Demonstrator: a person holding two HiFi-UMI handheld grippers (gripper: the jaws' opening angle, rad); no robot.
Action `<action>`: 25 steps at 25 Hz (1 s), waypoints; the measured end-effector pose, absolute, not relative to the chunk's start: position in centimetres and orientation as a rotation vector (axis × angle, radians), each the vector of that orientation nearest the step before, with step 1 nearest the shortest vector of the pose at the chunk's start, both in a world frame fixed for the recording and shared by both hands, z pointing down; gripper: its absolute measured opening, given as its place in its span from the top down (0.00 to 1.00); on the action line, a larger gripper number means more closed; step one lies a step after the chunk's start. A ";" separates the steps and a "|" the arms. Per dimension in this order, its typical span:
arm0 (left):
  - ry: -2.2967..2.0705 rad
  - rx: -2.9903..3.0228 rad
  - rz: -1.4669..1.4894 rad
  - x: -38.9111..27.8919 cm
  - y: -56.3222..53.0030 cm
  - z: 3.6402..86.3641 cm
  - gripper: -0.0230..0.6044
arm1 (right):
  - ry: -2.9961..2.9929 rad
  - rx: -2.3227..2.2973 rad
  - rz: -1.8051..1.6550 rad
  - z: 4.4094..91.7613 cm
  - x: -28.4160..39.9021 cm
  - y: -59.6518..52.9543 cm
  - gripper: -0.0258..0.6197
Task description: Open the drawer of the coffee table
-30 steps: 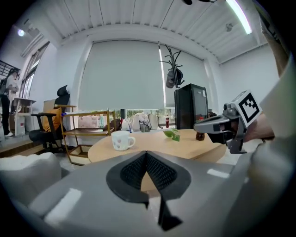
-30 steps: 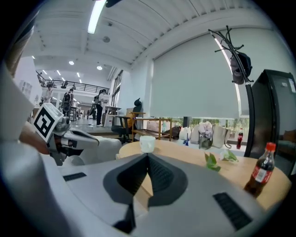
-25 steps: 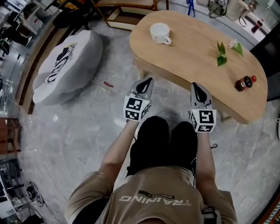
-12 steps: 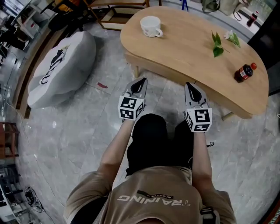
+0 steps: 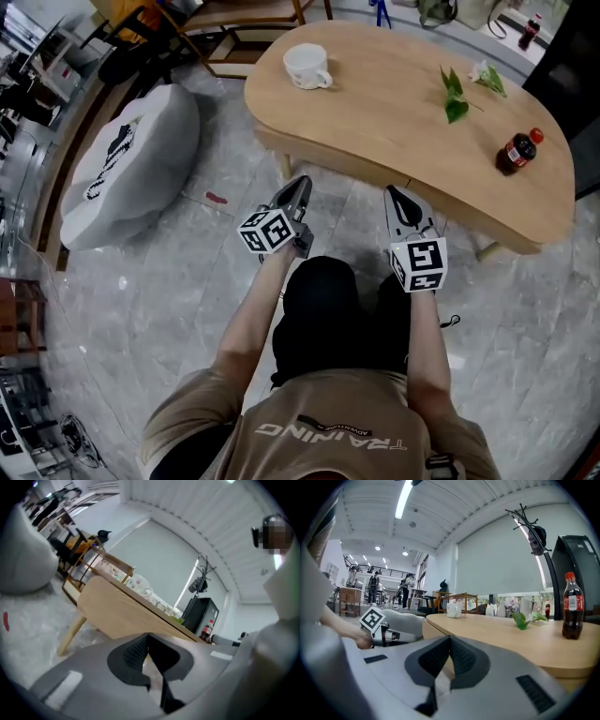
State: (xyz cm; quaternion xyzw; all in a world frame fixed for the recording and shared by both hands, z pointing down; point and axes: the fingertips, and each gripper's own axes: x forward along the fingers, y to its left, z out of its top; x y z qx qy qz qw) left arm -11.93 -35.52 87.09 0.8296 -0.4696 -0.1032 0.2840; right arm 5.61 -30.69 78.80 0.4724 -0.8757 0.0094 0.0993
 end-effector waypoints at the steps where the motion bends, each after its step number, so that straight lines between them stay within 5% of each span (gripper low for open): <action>1: -1.197 2.160 -0.373 -12.0 -35.8 87.6 0.95 | -2.590 1.391 0.022 78.7 5.5 -30.7 0.95; 6: -0.890 1.734 -0.963 -13.5 -37.0 88.6 0.95 | -2.603 1.371 0.012 78.3 4.8 -31.0 0.95; 13: -0.892 1.725 -0.978 -14.2 -38.2 90.6 0.94 | -2.577 1.311 -0.025 79.4 3.8 -30.9 0.95; 16: -0.823 1.687 -1.014 -14.2 -39.4 92.3 0.68 | -2.610 1.308 0.011 79.5 3.4 -31.2 0.95; 18: -0.753 1.704 -1.045 -13.8 -40.2 92.7 0.60 | -2.639 1.305 0.042 79.4 2.9 -31.4 0.95; 25: -0.680 1.764 -1.162 -13.7 -43.6 93.3 0.55 | -2.637 1.292 0.047 79.6 1.3 -32.5 0.95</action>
